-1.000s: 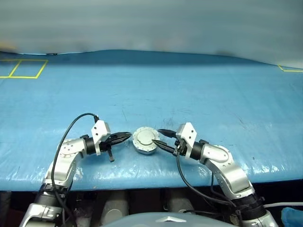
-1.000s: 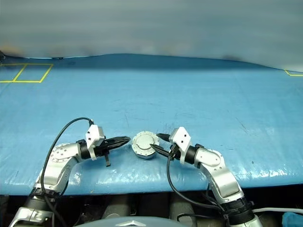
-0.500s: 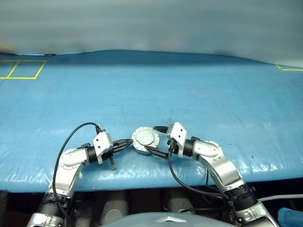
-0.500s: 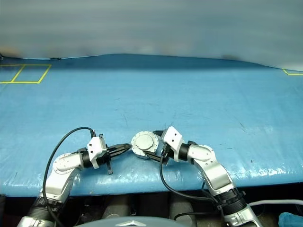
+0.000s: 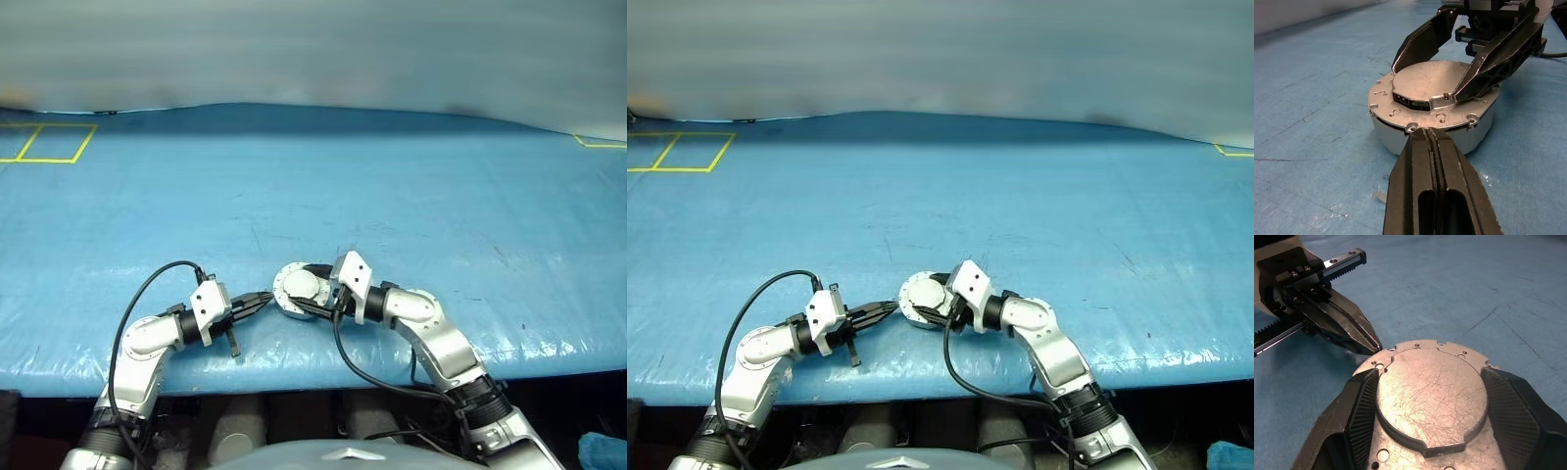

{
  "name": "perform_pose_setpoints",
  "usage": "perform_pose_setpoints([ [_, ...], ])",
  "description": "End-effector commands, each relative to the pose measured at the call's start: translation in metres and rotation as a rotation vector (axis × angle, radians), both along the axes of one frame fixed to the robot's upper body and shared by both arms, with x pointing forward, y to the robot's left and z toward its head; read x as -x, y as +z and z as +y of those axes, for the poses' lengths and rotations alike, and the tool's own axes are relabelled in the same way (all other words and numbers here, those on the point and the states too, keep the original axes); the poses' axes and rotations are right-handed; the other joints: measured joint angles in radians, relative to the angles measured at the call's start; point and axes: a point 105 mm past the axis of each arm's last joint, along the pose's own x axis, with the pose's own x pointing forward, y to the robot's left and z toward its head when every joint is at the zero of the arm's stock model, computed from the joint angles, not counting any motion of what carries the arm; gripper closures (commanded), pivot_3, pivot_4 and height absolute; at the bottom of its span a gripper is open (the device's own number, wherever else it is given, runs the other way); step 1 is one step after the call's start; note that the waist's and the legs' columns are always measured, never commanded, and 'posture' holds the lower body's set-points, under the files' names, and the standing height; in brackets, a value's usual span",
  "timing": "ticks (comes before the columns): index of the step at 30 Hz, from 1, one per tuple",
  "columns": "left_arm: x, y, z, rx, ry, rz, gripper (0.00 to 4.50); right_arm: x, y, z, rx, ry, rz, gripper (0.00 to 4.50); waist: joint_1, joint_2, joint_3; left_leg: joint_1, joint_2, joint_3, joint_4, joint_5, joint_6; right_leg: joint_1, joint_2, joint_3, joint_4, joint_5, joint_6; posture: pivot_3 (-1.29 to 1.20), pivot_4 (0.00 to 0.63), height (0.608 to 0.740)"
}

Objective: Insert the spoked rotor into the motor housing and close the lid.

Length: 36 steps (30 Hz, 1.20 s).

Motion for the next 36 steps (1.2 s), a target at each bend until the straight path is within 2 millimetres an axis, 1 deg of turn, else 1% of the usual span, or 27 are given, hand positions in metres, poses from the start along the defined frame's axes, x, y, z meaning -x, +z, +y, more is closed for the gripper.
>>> perform_pose_setpoints([
  [1, 0.000, 0.006, 0.001, 0.032, 0.012, -0.032, 4.50, -0.002, 0.005, 0.001, -0.012, 0.000, -0.021, 1.51, 0.000, 0.000, 0.000, 0.000, 0.000, 0.000, 0.000, 0.000, 0.000, 0.000, 0.000, 0.000, 0.000, 0.000, 0.000, 0.00, 0.150, 0.740],
  [9, 0.004, 0.003, 0.006, 0.026, 0.014, -0.023, 4.50, -0.003, 0.010, 0.004, -0.022, -0.006, -0.036, 1.51, -0.001, 0.000, 0.000, 0.000, 0.000, -0.001, 0.000, 0.000, 0.000, 0.000, 0.000, 0.000, 0.000, 0.000, 0.000, 0.00, 0.150, 0.740],
  [17, 0.005, 0.001, 0.006, 0.028, 0.019, -0.011, 4.50, -0.008, 0.004, 0.003, 0.029, -0.044, -0.047, 1.51, -0.001, 0.000, 0.000, 0.000, 0.001, -0.002, 0.000, 0.000, 0.000, -0.001, 0.000, 0.000, 0.000, -0.001, 0.001, 0.00, 0.150, 0.740],
  [28, 0.006, -0.002, 0.006, 0.022, 0.021, -0.001, 4.50, -0.009, 0.007, 0.005, -0.026, -0.069, 0.004, 1.51, -0.003, 0.000, 0.000, 0.000, 0.001, -0.002, -0.001, 0.000, 0.000, -0.001, -0.001, 0.000, 0.000, -0.001, 0.001, 0.00, 0.150, 0.740],
  [30, 0.006, -0.003, 0.007, 0.021, 0.022, -0.001, 4.50, -0.011, 0.008, 0.004, -0.016, -0.085, -0.009, 1.51, -0.003, 0.000, 0.000, 0.000, 0.001, -0.002, -0.001, 0.000, 0.000, -0.001, -0.001, 0.000, 0.000, -0.001, 0.001, 0.00, 0.150, 0.740],
  [33, 0.006, -0.004, 0.007, 0.016, 0.021, 0.006, 4.50, -0.010, 0.013, 0.006, -0.051, -0.079, -0.007, 1.51, -0.002, 0.000, 0.000, 0.000, 0.001, -0.002, -0.001, 0.000, 0.000, -0.002, -0.001, 0.000, 0.000, -0.001, 0.001, 0.00, 0.150, 0.740],
  [36, 0.006, -0.005, 0.007, 0.014, 0.022, 0.009, 4.50, -0.010, 0.014, 0.006, -0.051, -0.078, -0.011, 1.51, -0.002, 0.000, 0.000, 0.000, 0.001, -0.002, -0.001, 0.000, 0.000, -0.002, -0.001, 0.000, 0.000, -0.001, 0.001, 0.00, 0.150, 0.740],
])
